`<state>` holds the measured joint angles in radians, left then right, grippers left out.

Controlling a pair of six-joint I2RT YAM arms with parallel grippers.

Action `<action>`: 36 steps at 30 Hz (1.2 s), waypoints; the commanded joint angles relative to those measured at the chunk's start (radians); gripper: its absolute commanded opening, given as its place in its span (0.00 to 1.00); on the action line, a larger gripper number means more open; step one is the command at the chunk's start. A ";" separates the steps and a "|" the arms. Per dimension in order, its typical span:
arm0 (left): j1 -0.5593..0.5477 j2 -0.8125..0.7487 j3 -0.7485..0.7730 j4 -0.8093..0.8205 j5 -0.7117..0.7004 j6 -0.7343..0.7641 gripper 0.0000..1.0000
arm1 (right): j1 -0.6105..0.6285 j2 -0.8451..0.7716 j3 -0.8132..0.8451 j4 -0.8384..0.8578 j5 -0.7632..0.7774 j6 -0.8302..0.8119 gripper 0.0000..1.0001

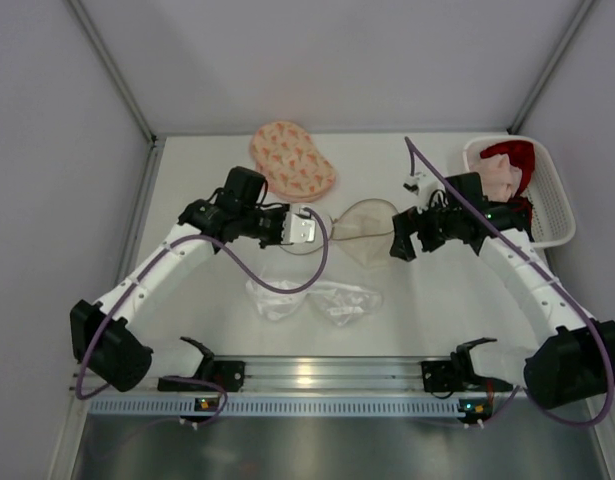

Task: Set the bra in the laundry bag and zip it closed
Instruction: Adjust the bra at the center of the board.

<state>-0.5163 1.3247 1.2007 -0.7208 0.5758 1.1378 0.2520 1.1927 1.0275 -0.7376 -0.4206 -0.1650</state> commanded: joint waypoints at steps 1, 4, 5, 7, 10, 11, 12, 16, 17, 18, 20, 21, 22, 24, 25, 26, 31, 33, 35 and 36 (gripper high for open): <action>-0.034 -0.042 0.010 -0.026 0.104 -0.169 0.00 | -0.014 0.011 0.037 -0.043 -0.032 -0.028 0.99; -0.086 -0.064 0.008 -0.026 0.156 -0.232 0.00 | -0.016 0.021 0.037 -0.065 -0.035 -0.033 1.00; -0.105 -0.058 0.011 -0.025 0.156 -0.252 0.00 | -0.014 0.037 0.039 -0.071 -0.033 -0.034 0.99; -0.177 -0.027 0.022 -0.026 0.164 -0.314 0.00 | -0.019 0.056 0.040 -0.089 -0.043 -0.033 0.99; -0.243 0.079 0.048 0.001 0.183 -0.413 0.00 | -0.028 0.090 0.034 -0.095 -0.081 -0.018 0.98; -0.255 0.132 0.057 0.023 0.182 -0.444 0.00 | -0.031 0.097 0.031 -0.100 -0.090 -0.015 0.97; -0.281 0.163 0.063 0.043 0.179 -0.469 0.00 | -0.033 0.110 0.028 -0.101 -0.102 -0.008 0.96; -0.336 0.270 0.072 0.185 0.125 -0.585 0.00 | -0.040 0.131 0.019 -0.102 -0.109 -0.005 0.91; -0.347 0.296 0.079 0.195 0.110 -0.592 0.00 | -0.040 0.140 0.014 -0.102 -0.109 -0.007 0.89; -0.362 0.338 0.083 0.205 0.086 -0.598 0.00 | -0.040 0.145 0.011 -0.102 -0.116 -0.011 0.86; -0.373 0.370 0.089 0.227 0.078 -0.599 0.00 | -0.040 0.159 0.006 -0.102 -0.129 -0.011 0.79; -0.381 0.392 0.088 0.233 0.070 -0.601 0.00 | -0.039 0.165 0.003 -0.100 -0.133 -0.013 0.76; -0.386 0.399 0.082 0.241 0.062 -0.602 0.03 | -0.040 0.169 0.000 -0.097 -0.135 -0.011 0.70; -0.395 0.413 0.080 0.244 0.050 -0.599 0.13 | -0.039 0.182 -0.010 -0.080 -0.149 -0.013 0.60; -0.396 0.413 0.073 0.242 0.050 -0.598 0.18 | -0.039 0.185 -0.018 -0.071 -0.150 -0.010 0.57; -0.398 0.409 0.069 0.241 0.045 -0.595 0.22 | -0.039 0.180 -0.032 -0.057 -0.149 -0.010 0.54; -0.389 0.282 0.030 0.238 -0.013 -0.601 0.44 | -0.019 0.177 -0.072 0.009 -0.132 -0.008 0.50; -0.343 0.174 0.007 0.232 -0.005 -0.634 0.52 | -0.011 0.188 -0.084 0.018 -0.136 -0.010 0.50; -0.291 0.090 -0.018 0.180 0.012 -0.653 0.54 | 0.010 0.199 -0.083 0.027 -0.135 -0.010 0.50; -0.219 0.067 -0.027 0.152 0.021 -0.662 0.54 | 0.021 0.197 -0.081 0.032 -0.129 -0.021 0.50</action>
<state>-0.8452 1.5356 1.1877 -0.5400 0.5823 0.5179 0.2443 1.3857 0.9424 -0.7689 -0.5396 -0.1722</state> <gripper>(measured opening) 0.534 0.500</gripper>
